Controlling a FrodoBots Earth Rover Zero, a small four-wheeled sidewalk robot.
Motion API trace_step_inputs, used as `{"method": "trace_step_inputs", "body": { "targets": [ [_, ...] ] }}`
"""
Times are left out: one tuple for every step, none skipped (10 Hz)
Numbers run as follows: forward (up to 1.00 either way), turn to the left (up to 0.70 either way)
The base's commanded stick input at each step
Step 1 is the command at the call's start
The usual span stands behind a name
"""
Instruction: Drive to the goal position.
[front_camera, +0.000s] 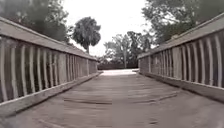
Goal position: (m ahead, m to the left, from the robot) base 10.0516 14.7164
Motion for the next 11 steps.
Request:
{"method": "trace_step_inputs", "body": {
  "targets": [
    [0.70, 0.00],
    [0.70, 0.00],
    [0.70, 0.00],
    [0.70, 0.00],
    [0.70, 0.00],
    [0.70, 0.00],
    [0.70, 0.00],
    [0.70, 0.00],
    [0.70, 0.00],
    [0.70, 0.00],
    [0.70, 0.00]
  ]
}}
